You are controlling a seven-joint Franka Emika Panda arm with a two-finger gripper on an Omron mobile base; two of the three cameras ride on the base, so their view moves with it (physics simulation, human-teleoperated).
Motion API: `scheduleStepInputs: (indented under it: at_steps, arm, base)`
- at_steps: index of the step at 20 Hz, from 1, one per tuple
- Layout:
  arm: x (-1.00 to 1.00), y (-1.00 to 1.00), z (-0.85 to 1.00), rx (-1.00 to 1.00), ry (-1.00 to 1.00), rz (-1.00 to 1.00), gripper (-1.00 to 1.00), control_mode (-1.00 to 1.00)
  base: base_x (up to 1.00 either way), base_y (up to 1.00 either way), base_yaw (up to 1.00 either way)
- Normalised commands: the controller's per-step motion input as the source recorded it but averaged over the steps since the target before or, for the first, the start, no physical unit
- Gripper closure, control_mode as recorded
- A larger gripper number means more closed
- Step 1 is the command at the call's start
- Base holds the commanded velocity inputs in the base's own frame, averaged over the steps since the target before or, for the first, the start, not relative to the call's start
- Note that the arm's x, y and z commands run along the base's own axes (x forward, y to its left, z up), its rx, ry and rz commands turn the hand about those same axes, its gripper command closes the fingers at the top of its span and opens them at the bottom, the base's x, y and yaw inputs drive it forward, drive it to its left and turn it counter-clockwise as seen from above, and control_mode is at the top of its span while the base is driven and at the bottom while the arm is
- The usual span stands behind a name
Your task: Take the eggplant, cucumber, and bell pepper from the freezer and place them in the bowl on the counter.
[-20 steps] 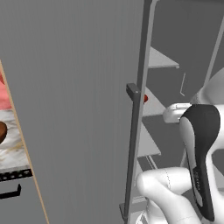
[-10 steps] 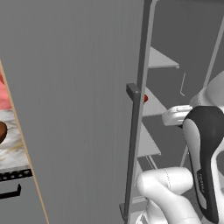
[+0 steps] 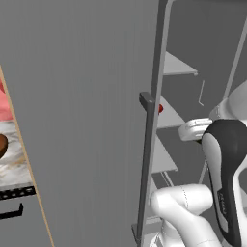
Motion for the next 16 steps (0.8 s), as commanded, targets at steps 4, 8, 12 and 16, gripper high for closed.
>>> scheduleStepInputs:
  at_steps: [4, 8, 12, 16]
  arm:
    - [0.0, 0.0, 0.0, 0.0, 0.0, 0.0, 1.0, 1.0]
    - [0.0, 0.0, 0.0, 0.0, 0.0, 0.0, 1.0, 1.0]
    - [0.0, 0.0, 0.0, 0.0, 0.0, 0.0, 1.0, 1.0]
    - [0.0, 0.0, 0.0, 0.0, 0.0, 0.0, 1.0, 1.0]
  base:
    - [-0.45, 0.0, 0.0]
    - [-0.94, 0.0, 0.0]
    - [-0.76, 0.33, 0.0]
    - [-0.6, 0.68, 0.0]
